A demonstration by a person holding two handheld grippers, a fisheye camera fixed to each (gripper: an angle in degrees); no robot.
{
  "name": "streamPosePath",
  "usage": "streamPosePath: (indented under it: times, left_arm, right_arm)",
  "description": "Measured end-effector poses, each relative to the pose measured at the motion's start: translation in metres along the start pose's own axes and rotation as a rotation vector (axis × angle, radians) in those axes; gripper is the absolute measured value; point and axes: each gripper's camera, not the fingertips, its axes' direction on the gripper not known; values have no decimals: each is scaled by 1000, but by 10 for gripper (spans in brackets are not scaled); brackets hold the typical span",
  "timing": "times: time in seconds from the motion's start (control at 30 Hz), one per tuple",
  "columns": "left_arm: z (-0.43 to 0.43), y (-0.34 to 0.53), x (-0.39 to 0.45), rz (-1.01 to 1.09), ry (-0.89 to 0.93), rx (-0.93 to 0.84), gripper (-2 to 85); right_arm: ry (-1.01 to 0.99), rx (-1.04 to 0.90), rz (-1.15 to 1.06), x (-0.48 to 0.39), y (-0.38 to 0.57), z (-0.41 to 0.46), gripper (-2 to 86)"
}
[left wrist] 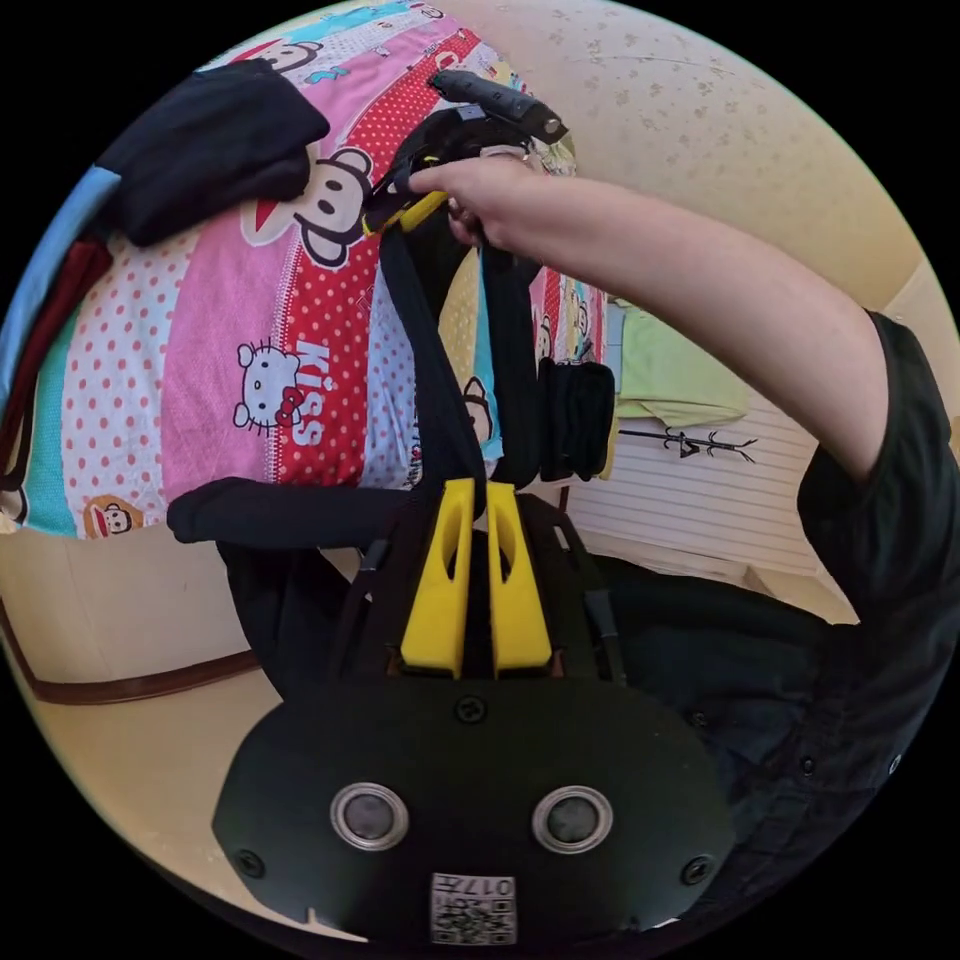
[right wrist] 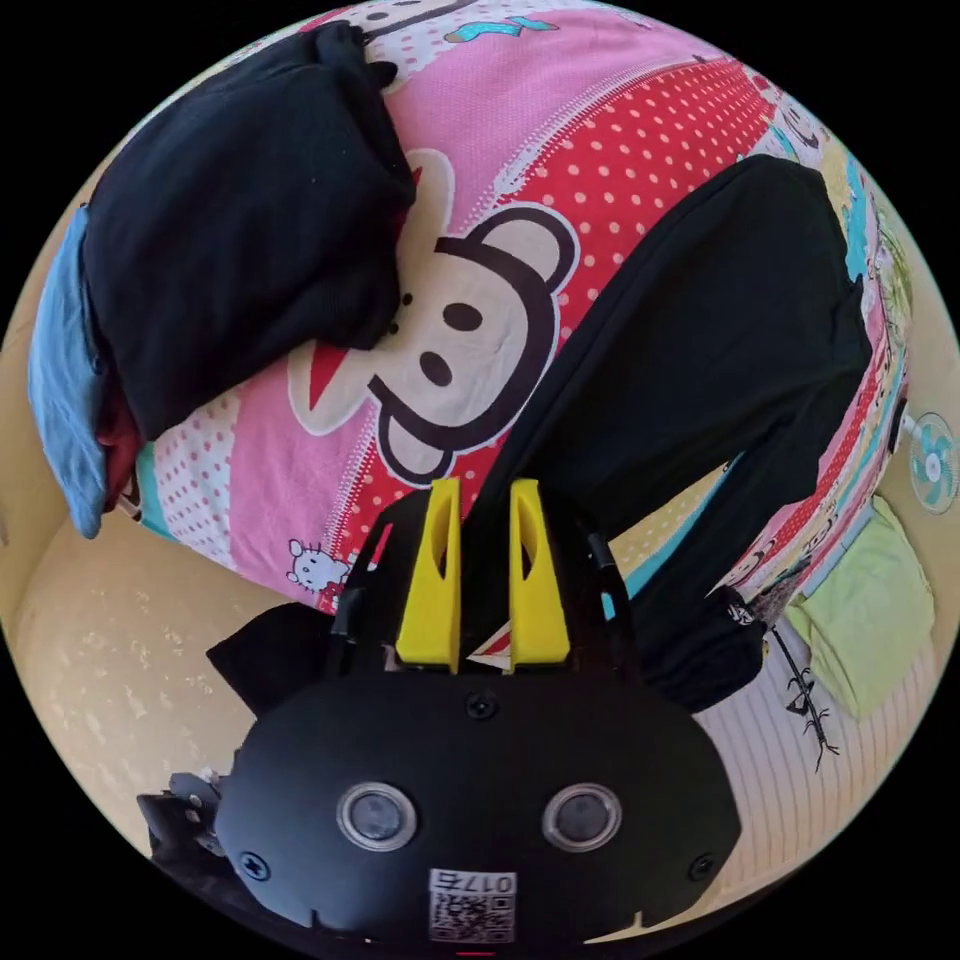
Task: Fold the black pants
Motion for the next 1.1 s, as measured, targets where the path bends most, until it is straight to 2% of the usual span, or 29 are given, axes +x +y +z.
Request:
streamPosePath:
  times: [0.07,0.17,0.27,0.33,0.4,0.43,0.5,0.6,0.67,0.7,0.73,0.8,0.93,1.1]
  left_arm:
    - [-3,-2,3,5,-24,-10,16]
    - [-6,-9,16,17,-40,-22,15]
    - [0,-20,43,65,-8,-34,15]
    - [13,-29,66,103,-2,-57,15]
    - [41,-45,100,166,11,-88,18]
    - [51,-50,107,180,17,-99,19]
    - [100,-74,133,204,41,-176,24]
    - [178,-102,159,231,7,-308,50]
    - [226,-113,165,213,6,-436,74]
    - [252,-117,167,209,68,-511,80]
    - [262,-118,166,203,102,-533,79]
    - [287,-121,154,144,132,-555,80]
    - [292,-137,108,-16,-11,-472,99]
    - [284,-182,36,-166,-189,-231,108]
  right_arm:
    - [38,68,-65,5,18,-9,44]
    - [-69,273,-145,42,64,-39,33]
    - [-307,464,-149,116,122,-66,29]
    - [-587,605,-95,197,174,-72,26]
    - [-760,714,-58,257,214,-63,26]
    - [-833,773,-33,293,240,-51,26]
    - [-849,827,16,343,276,-25,27]
    - [-712,781,157,415,325,32,30]
    - [-647,637,305,450,345,81,33]
    - [-637,517,396,467,356,115,35]
    - [-640,450,421,476,369,141,37]
    - [-649,458,361,477,393,165,41]
    - [-655,469,289,462,437,200,64]
    - [-713,453,216,441,447,227,85]
